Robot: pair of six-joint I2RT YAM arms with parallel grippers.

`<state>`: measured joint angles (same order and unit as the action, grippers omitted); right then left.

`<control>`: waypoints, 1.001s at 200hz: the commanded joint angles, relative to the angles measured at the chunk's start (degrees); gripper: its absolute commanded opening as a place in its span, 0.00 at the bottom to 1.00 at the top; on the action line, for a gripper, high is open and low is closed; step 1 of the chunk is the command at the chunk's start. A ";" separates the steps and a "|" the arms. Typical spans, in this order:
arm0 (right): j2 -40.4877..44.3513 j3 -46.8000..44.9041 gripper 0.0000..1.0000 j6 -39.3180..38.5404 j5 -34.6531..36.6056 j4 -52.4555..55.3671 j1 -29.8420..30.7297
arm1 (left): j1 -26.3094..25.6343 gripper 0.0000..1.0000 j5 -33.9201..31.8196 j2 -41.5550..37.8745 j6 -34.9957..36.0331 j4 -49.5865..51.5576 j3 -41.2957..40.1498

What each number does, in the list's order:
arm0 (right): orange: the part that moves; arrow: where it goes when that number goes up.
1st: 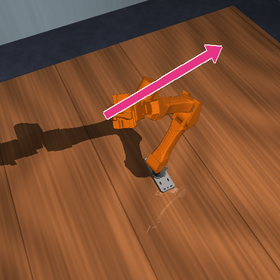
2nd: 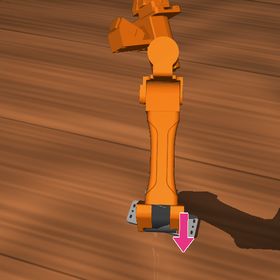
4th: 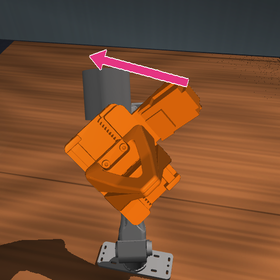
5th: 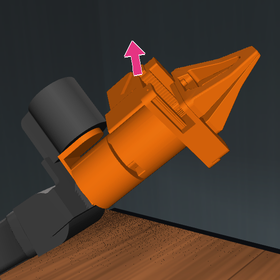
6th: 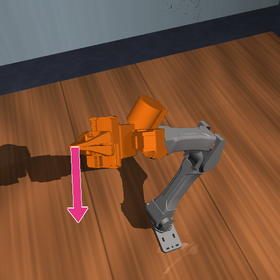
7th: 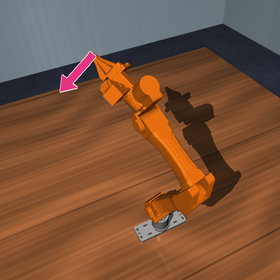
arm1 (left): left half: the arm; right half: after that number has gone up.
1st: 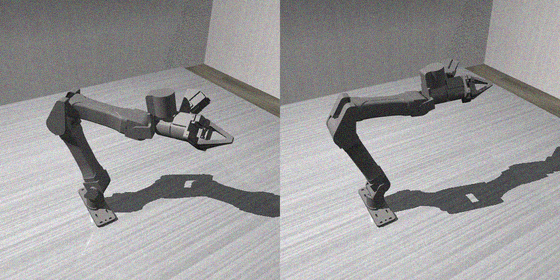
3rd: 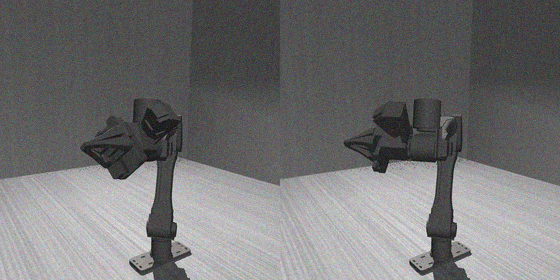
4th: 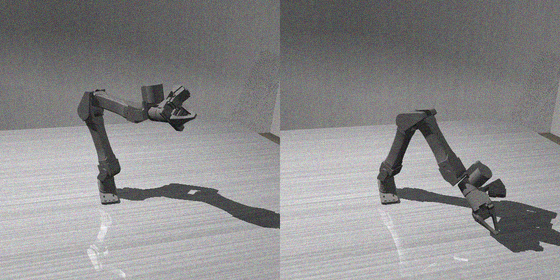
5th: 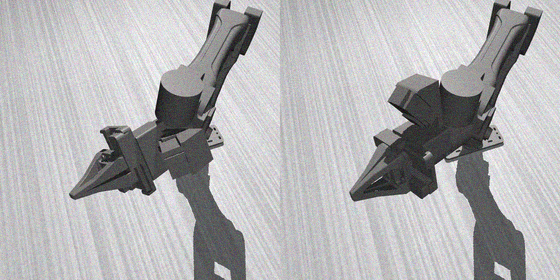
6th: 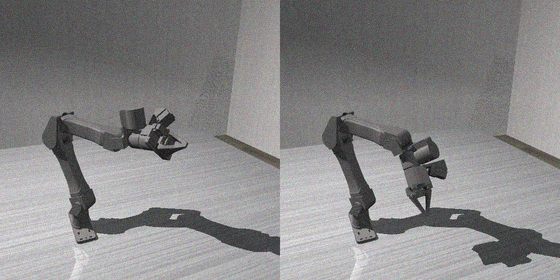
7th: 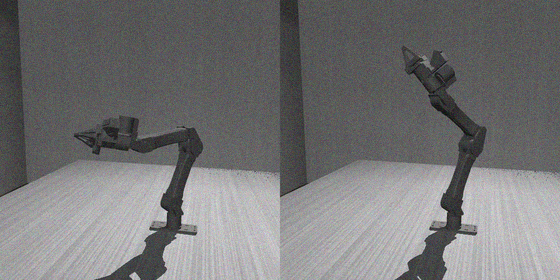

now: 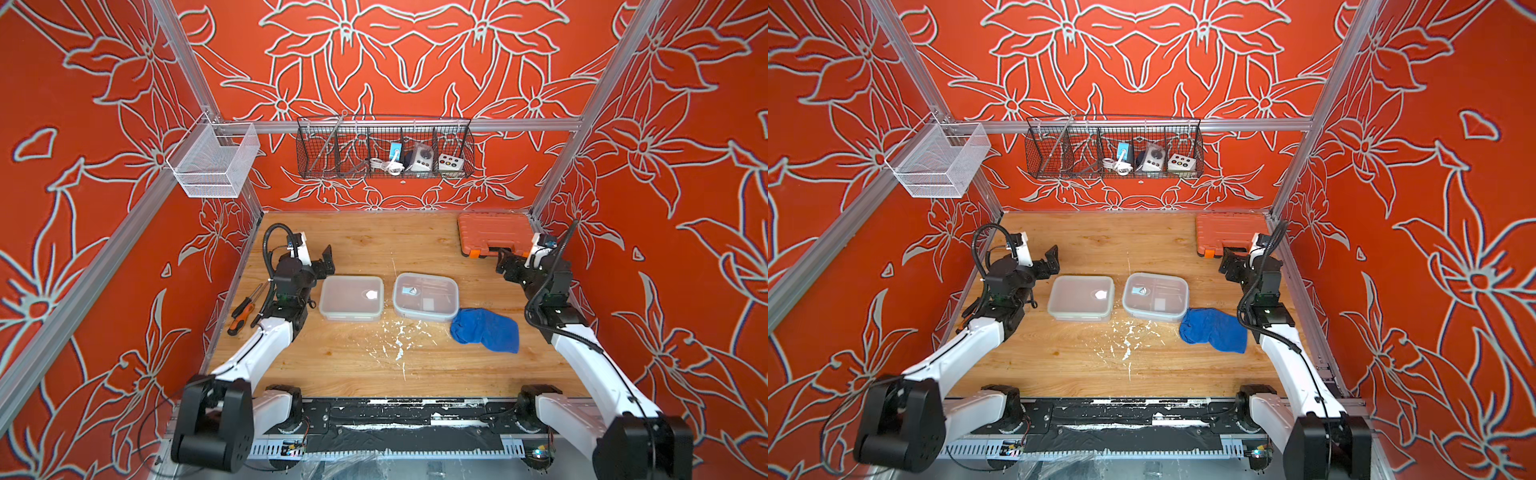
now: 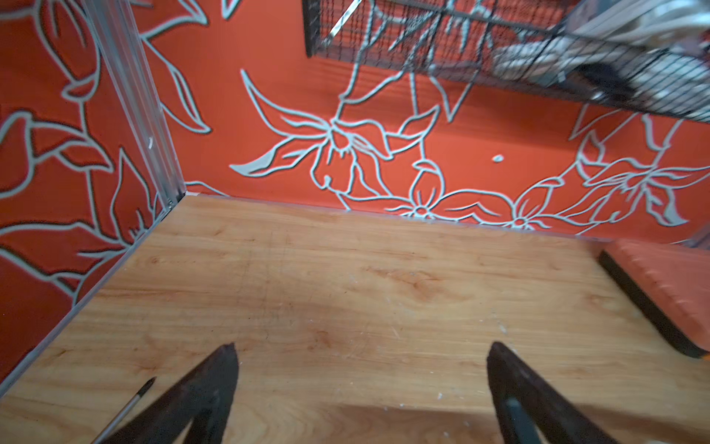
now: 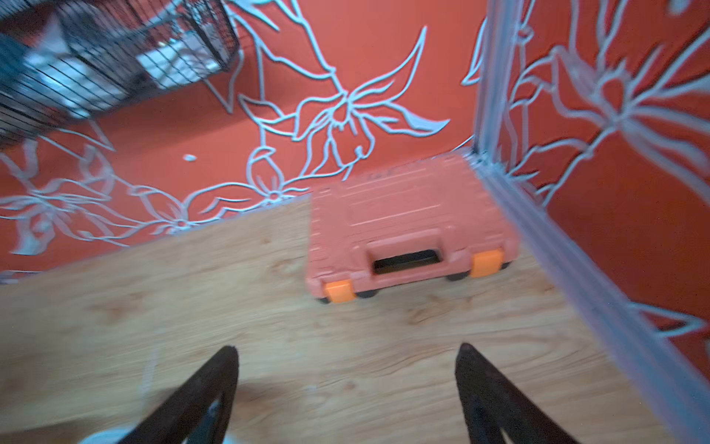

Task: Wipe the insides of the lunch boxes
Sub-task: Adjust the lunch box at the center of the board.

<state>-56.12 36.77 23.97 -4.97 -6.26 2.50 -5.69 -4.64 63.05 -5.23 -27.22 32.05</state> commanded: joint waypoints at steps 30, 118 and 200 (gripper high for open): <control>-2.59 -2.54 0.84 21.56 -16.69 13.57 3.33 | -15.24 0.99 1.12 -5.64 -2.36 13.80 1.52; -10.55 -4.91 0.83 25.02 -20.58 10.90 8.00 | -33.11 0.99 -0.65 1.75 -12.50 13.81 -0.22; -18.91 -1.08 0.79 24.11 -23.42 8.70 10.73 | -36.23 0.99 -1.91 10.96 -17.95 10.52 1.25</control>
<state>-73.12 33.93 47.51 -27.14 4.80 12.58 -41.65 -6.31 72.58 -20.69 -14.72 31.94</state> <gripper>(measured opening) 0.794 0.987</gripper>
